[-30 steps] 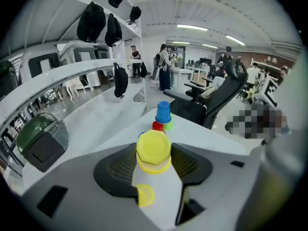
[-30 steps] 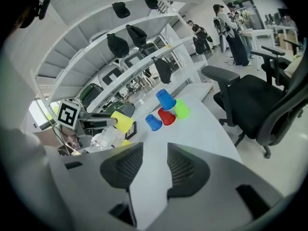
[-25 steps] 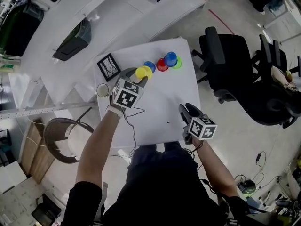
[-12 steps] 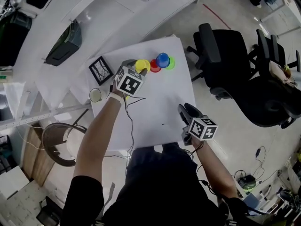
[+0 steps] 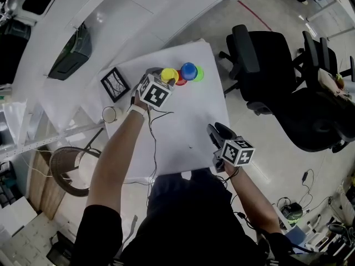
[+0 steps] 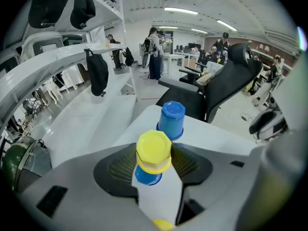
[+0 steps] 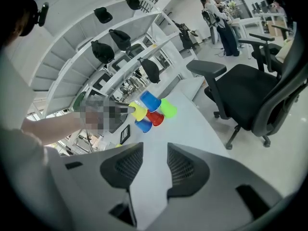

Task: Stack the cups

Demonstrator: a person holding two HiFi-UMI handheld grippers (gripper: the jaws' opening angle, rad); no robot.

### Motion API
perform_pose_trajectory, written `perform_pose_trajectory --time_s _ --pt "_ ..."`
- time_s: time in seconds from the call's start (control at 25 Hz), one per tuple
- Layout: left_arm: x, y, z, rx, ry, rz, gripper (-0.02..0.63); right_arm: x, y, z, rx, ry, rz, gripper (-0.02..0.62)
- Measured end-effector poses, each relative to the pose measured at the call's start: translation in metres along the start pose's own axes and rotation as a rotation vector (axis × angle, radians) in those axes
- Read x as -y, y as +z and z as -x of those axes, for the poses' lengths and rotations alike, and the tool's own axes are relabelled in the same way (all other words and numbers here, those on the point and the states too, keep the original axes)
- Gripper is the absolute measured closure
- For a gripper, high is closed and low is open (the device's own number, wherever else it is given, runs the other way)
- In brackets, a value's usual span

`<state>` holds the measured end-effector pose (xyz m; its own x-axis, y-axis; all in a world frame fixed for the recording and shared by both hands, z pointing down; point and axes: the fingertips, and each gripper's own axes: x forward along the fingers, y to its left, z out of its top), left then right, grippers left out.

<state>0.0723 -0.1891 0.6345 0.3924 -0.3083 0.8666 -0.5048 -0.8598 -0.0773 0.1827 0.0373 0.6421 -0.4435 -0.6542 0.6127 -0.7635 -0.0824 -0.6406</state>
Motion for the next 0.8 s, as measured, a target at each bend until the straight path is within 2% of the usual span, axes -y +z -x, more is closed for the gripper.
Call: perform_pose_trajectory --time_s 0.24,0.4,0.56,0.8 --pt "0.003 0.002 -0.007 0.012 -0.017 0.002 0.383 0.002 -0.002 -0.004 -0.016 0.0 0.017 0.445" --pt "0.003 0.002 -0.004 0.046 -0.017 0.003 0.35 -0.002 0.0 -0.004 -0.011 0.003 0.04 0.445" --pt "0.0 0.0 0.02 0.166 -0.01 0.078 0.344 -0.005 0.003 -0.002 -0.007 0.003 0.048 0.445" --pt "-0.011 -0.042 0.073 0.227 0.043 0.224 0.344 -0.016 0.02 -0.006 0.002 0.012 0.093 0.446"
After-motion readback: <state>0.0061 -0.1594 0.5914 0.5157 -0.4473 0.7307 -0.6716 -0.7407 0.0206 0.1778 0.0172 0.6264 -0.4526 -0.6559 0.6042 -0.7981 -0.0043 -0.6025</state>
